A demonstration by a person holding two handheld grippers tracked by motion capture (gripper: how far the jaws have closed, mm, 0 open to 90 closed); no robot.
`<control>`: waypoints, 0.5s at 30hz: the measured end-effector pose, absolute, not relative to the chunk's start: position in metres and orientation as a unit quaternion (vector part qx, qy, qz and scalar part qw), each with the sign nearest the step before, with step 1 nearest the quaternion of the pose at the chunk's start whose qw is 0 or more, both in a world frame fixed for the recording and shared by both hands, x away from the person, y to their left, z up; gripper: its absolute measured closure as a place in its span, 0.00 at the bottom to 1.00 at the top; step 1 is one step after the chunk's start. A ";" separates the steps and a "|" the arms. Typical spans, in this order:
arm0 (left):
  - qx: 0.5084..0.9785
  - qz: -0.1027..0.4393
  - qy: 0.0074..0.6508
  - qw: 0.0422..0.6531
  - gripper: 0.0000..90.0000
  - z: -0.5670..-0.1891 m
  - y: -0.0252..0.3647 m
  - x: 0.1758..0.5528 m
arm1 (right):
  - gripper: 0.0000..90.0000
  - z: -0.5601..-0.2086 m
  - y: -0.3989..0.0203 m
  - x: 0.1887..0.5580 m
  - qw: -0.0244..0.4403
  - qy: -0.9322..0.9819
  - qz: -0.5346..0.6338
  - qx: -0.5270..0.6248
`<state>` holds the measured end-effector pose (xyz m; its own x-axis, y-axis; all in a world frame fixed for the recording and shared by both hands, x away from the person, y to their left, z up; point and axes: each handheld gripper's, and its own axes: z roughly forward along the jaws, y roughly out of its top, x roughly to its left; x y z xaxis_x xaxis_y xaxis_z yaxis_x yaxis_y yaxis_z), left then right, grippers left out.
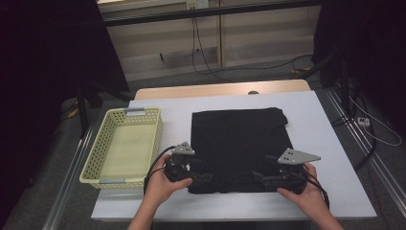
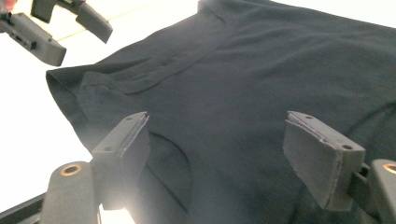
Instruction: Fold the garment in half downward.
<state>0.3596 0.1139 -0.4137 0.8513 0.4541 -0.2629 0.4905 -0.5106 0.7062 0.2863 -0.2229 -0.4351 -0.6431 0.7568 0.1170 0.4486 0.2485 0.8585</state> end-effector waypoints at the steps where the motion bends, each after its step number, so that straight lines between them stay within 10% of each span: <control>1: 0.870 -0.020 0.271 0.413 0.28 -0.412 0.114 0.361 | 0.25 -0.435 -0.220 0.287 0.160 0.774 0.475 0.386; 15: 0.862 0.007 0.295 0.413 0.21 -0.405 0.108 0.395 | 0.29 -0.437 -0.174 0.295 0.138 0.805 0.475 0.328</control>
